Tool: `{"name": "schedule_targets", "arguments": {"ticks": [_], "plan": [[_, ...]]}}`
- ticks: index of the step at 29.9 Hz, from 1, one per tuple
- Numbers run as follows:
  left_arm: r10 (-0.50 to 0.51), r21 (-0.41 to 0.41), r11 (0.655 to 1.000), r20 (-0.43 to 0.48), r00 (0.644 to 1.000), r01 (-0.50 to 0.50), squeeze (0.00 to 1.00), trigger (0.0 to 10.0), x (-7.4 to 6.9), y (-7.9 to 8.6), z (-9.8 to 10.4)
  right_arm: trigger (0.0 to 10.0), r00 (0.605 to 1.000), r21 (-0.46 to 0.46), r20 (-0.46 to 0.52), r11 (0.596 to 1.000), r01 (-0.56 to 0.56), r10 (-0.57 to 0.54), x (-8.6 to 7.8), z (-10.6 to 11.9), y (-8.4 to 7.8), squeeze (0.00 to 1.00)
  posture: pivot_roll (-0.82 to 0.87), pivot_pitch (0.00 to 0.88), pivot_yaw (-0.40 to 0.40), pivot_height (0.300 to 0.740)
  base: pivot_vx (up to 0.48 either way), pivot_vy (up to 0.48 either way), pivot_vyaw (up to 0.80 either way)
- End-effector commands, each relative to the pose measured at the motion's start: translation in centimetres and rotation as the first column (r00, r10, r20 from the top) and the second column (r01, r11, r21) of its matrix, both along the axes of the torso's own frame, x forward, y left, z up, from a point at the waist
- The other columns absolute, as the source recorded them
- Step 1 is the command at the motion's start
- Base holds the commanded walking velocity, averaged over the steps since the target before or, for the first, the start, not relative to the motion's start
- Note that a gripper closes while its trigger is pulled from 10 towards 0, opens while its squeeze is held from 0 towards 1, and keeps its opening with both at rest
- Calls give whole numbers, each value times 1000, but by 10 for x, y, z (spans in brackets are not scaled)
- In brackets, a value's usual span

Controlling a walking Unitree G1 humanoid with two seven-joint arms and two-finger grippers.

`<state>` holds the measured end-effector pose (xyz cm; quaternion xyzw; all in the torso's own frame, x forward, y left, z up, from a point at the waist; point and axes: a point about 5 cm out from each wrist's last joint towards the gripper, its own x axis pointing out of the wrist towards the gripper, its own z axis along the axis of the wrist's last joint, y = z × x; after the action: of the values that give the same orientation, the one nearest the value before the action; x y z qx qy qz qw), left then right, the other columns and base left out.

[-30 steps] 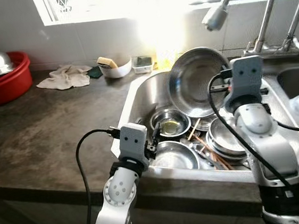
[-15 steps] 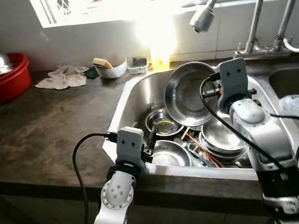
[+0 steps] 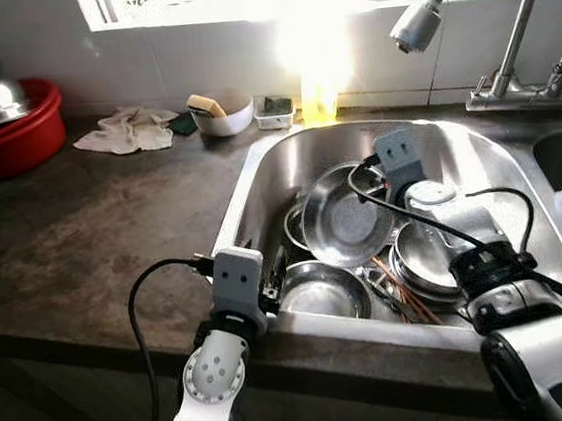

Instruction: Kitchen organization

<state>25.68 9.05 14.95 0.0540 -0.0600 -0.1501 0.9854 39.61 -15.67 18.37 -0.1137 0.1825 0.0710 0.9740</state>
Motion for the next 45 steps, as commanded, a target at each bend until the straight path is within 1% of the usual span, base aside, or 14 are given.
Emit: {"name": "schedule_targets", "arguments": {"ticks": [1,5,6,10,11,12,17,20,21,26,27,29,38,45], "plan": [[15,1,1000,-4,1000,-15,0,10000,-2,3,1,10000,999,46,43,999,-21,19,4,12,6,1000,92,93,-32,740,0,0,0],[16,4,1000,-5,1000,-16,0,10000,-2,4,1,10000,997,47,70,998,-39,36,6,14,7,1000,93,94,-30,740,0,0,0],[15,3,1000,-3,1000,-15,0,10000,-1,3,2,10000,994,75,111,997,-34,25,6,21,7,1000,92,93,-27,740,0,0,0],[14,3,1000,-2,1000,-14,0,10000,1,3,2,10000,976,65,213,996,-54,39,2,31,9,973,84,87,-18,740,0,0,0],[13,3,1000,-1,1000,-13,0,10000,1,3,3,10000,970,58,238,996,-60,45,0,33,10,216,83,86,-19,740,0,0,0],[11,4,1000,1,1000,-11,0,10000,2,2,3,10000,956,66,291,996,-57,36,-6,37,11,0,84,83,-18,740,0,0,0],[10,2,1000,4,1000,-10,0,10000,3,2,4,10000,911,89,412,995,-38,-2,-22,47,11,0,75,79,-9,740,0,0,0],[5,-7,1000,10,1000,-5,0,10000,3,1,5,10000,871,105,492,993,-61,2,-45,48,13,0,70,72,-1,740,0,0,0],[-1,-10,1000,12,1000,2,0,10000,3,1,5,10000,842,113,540,992,-64,-7,-59,49,13,0,68,70,0,740,0,0,0],[-12,-10,1000,17,1000,12,0,10000,3,-1,6,10000,813,111,583,992,-56,-19,-76,50,12,0,63,64,3,740,0,0,0],[-20,-17,1000,24,1000,20,0,10000,2,-1,7,10000,794,109,608,992,-60,-19,-88,51,13,0,61,62,4,740,0,0,0],[-28,-24,999,33,999,29,0,10000,1,-2,8,10000,784,106,621,992,-64,-16,-96,50,13,0,58,62,5,740,0,0,0],[-48,-43,998,55,997,50,0,10000,-3,-5,13,10000,794,131,607,989,-63,-29,-119,35,18,0,65,52,9,740,0,0,0],[-55,-50,997,68,996,58,0,10000,-5,-6,14,10000,796,156,604,985,-72,-38,-126,32,20,0,67,50,7,740,0,0,0]]}}
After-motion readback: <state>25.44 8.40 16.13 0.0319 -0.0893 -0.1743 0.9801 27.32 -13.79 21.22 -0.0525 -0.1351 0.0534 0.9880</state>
